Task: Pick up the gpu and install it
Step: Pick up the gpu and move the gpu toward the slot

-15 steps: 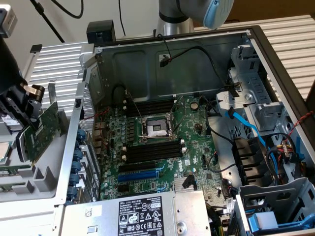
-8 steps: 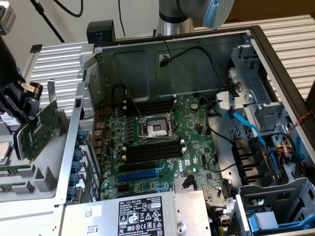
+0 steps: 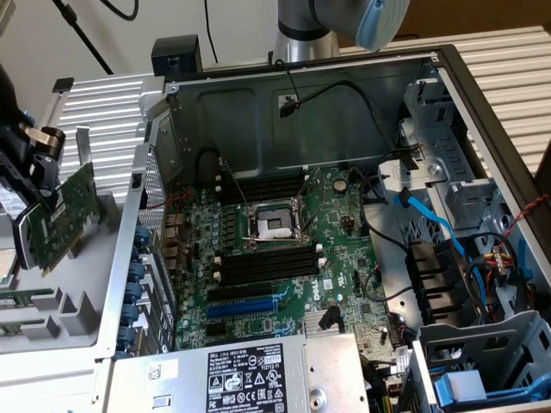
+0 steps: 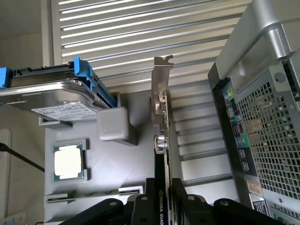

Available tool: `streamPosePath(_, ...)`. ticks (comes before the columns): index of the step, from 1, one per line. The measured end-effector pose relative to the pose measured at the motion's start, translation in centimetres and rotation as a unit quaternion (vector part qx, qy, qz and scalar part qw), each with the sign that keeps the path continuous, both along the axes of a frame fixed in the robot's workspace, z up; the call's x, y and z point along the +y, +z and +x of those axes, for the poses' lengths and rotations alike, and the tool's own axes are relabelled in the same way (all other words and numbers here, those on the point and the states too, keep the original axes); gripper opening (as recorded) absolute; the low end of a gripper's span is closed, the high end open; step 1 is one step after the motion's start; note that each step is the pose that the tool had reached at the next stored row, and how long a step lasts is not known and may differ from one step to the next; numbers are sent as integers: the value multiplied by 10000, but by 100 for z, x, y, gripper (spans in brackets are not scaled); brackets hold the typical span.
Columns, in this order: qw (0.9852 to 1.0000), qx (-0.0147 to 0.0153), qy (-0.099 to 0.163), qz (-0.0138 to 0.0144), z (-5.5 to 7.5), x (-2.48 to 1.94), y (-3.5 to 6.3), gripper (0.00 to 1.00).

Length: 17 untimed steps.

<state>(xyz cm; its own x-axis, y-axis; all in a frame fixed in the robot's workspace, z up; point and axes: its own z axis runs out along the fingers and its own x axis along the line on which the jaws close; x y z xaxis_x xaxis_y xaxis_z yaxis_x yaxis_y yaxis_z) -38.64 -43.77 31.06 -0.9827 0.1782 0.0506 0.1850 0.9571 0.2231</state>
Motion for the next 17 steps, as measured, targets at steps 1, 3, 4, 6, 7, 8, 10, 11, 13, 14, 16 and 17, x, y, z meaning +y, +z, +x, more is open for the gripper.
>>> streamPosePath(1, 10000, 0, 0, 5, -1, -4, 22, 26)
streamPosePath(3, 10000, 0, -3, 13, -2, -12, 70, 26)
streamPosePath(4, 10000, 0, -4, 16, -3, -17, 97, 26)
streamPosePath(6, 10000, 1, -5, 20, -3, -27, 164, 26)
streamPosePath(7, 10000, 1, -6, 22, -3, -32, 200, 26)
streamPosePath(8, 10000, 0, -7, 23, -4, -35, 240, 26)
streamPosePath(10, 10000, 0, -7, 24, -3, -42, 331, 26)
streamPosePath(11, 10000, 0, -8, 25, -3, -43, 374, 26)
streamPosePath(13, 10000, 0, -8, 25, -3, -45, 455, 26)
streamPosePath(14, 10000, 0, -9, 26, -3, -45, 494, 26)
streamPosePath(16, 10000, 1, -9, 25, -3, -45, 569, 26)
streamPosePath(17, 10000, 0, -9, 26, -3, -45, 606, 26)
